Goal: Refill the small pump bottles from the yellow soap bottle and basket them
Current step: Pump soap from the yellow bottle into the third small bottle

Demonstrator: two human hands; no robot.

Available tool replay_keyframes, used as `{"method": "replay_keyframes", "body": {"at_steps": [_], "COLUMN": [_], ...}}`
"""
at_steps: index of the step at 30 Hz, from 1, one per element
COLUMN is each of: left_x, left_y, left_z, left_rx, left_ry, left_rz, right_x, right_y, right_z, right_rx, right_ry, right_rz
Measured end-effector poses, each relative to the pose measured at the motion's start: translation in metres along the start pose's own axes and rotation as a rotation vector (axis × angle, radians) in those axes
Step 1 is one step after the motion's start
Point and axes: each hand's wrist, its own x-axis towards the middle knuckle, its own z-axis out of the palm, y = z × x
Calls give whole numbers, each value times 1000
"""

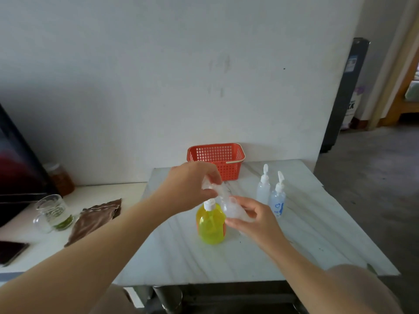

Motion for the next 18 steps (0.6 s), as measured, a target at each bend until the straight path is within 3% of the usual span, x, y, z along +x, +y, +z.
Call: {"method": "replay_keyframes", "body": {"at_steps": [8,13,15,18], "left_x": [2,1,-3,-10], "left_y": [16,14,13,14], "left_z": [3,3,3,2], "left_rx": [-44,-13,-127,-369], "left_ry": [-69,-31,-9,72], "left_rz": [87,248,253,116], "right_x": [-13,-20,-21,-21], "right_y": [-12,-14,-15,-20], "right_z": [-7,-4,-1,3], "right_rx": [21,108,185,262], "right_ry": [5,-32,-36,0], "right_rz": [13,90,117,130]}}
